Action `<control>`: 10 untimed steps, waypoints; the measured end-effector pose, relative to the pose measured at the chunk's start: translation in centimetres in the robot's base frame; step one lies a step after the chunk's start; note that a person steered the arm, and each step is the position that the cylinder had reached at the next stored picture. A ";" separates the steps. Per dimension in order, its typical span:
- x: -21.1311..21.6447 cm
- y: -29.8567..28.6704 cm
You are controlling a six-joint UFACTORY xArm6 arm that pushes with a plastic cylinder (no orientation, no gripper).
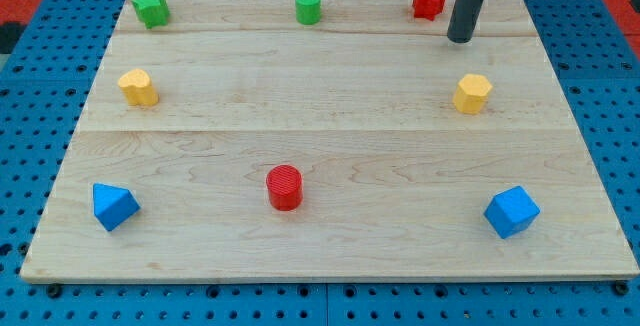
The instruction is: Slide the red star down a bit
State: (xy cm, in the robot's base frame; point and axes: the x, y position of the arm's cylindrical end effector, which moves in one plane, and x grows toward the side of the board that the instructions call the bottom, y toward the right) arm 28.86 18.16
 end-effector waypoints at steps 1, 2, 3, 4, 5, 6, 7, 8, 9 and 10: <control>0.0 0.0; 0.0 0.0; -1.5 -1.2; -5.8 -6.5; -5.9 -6.9; -5.9 -6.9; -6.5 -6.9; -9.7 -6.9; -9.6 -5.3; -9.7 -1.7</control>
State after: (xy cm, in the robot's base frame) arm 19.12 16.51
